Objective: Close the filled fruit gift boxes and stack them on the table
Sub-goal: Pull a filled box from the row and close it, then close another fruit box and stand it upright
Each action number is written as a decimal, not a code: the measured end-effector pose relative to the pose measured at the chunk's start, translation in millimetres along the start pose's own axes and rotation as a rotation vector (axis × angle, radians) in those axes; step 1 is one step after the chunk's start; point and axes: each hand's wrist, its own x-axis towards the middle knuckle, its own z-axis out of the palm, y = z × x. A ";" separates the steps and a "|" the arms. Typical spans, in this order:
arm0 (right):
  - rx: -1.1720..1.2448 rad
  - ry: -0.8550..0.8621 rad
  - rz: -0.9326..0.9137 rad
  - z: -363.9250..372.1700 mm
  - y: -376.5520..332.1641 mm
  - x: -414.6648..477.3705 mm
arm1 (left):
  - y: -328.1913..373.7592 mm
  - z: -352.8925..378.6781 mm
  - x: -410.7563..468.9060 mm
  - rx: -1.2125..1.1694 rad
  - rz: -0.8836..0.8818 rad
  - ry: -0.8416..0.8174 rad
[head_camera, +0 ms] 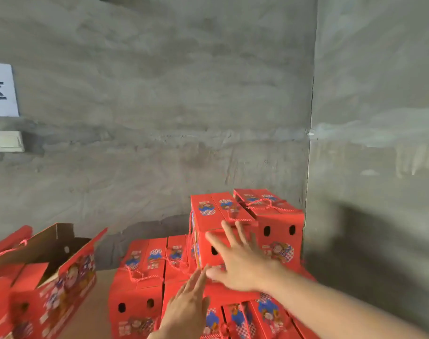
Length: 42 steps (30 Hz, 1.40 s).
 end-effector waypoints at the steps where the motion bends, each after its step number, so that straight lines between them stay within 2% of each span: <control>1: -0.082 0.067 -0.042 16.6 5.1 3.9 | -9.3 14.2 5.7 0.026 -0.041 -0.018; 4: -0.154 0.307 -0.082 40.2 15.4 21.3 | -22.2 42.6 9.7 0.124 -0.174 -0.127; 6: -0.169 0.414 -0.088 48.4 17.4 35.5 | -24.6 60.7 7.0 0.187 -0.062 -0.010; 7: -0.191 0.442 -0.074 52.5 18.9 44.1 | -23.5 63.0 2.1 0.189 -0.037 -0.023; 10: -0.227 0.490 -0.021 59.7 23.7 70.0 | -27.8 71.2 -0.4 0.199 -0.058 0.074; 13: -0.199 0.504 0.001 62.9 24.7 89.4 | -46.1 79.7 0.5 0.220 -0.164 0.007; 18: -0.139 0.495 0.037 73.4 25.7 87.9 | -45.1 78.0 0.7 0.192 -0.116 -0.014; 22: 0.033 0.493 0.016 84.9 -1.4 70.5 | -28.9 66.0 -2.3 0.273 -0.144 0.062; 24: 0.134 0.396 -0.074 106.2 -15.4 52.7 | -21.6 52.8 -11.8 0.314 -0.032 0.171; 26: 0.152 0.203 -0.077 132.7 -23.9 28.8 | -16.5 44.1 -23.5 0.280 0.047 0.275; 27: 0.166 0.159 -0.034 143.5 -26.3 18.5 | -16.8 39.8 -29.4 0.220 0.014 0.207; 29: 0.197 0.179 0.104 153.3 -24.4 7.3 | -12.4 22.1 -41.6 0.154 -0.048 0.051; 30: 0.197 0.080 0.132 154.9 -23.9 5.7 | -21.8 23.2 -49.4 0.207 -0.017 0.077; 32: 0.160 -0.181 0.164 149.9 -33.5 1.3 | -25.2 14.7 -76.6 0.345 0.023 0.015; 33: 0.161 -0.215 0.177 148.0 -45.0 -0.9 | -23.8 5.3 -95.2 0.365 -0.008 -0.025; 36: 0.206 -0.147 0.141 153.4 -87.9 -18.7 | -32.8 -1.7 -142.0 0.371 -0.049 0.101; 39: 0.202 -0.132 0.093 156.6 -102.4 -35.8 | -61.6 -13.2 -191.5 0.347 -0.116 -0.018; 42: 0.227 -0.126 0.166 141.8 -107.7 -33.9 | -109.6 -50.0 -237.3 0.382 -0.225 0.074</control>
